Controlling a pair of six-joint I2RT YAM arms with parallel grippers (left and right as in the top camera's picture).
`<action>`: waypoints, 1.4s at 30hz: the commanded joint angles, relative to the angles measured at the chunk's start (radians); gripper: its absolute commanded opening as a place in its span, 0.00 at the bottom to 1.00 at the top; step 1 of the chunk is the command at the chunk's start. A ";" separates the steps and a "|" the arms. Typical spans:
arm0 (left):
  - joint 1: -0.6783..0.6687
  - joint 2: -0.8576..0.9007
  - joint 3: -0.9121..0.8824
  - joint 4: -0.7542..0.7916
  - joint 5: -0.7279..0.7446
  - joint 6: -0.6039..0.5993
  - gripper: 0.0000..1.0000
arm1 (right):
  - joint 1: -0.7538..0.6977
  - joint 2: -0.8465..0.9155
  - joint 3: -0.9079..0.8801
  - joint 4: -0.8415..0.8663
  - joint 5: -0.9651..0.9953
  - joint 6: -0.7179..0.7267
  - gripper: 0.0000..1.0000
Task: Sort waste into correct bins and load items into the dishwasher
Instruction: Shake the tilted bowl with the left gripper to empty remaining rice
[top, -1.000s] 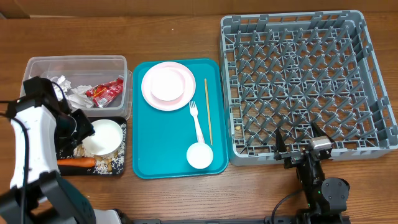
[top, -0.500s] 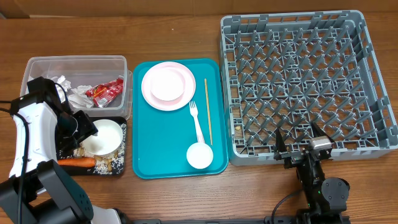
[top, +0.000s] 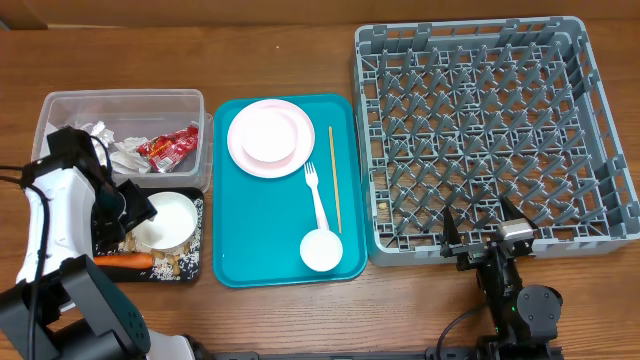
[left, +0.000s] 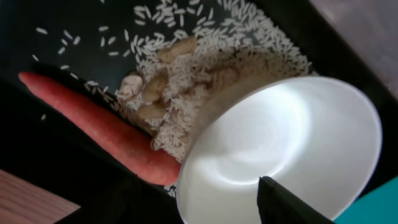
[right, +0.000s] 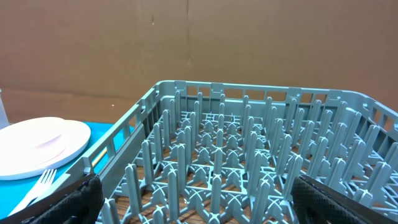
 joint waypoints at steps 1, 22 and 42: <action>-0.005 0.005 -0.031 0.015 -0.013 -0.014 0.62 | 0.005 -0.008 -0.011 0.004 0.001 -0.005 1.00; -0.006 0.005 -0.108 0.105 -0.013 -0.048 0.32 | 0.005 -0.008 -0.011 0.004 0.001 -0.005 1.00; 0.002 -0.009 0.134 -0.141 0.006 -0.047 0.08 | 0.005 -0.008 -0.011 0.004 0.001 -0.005 1.00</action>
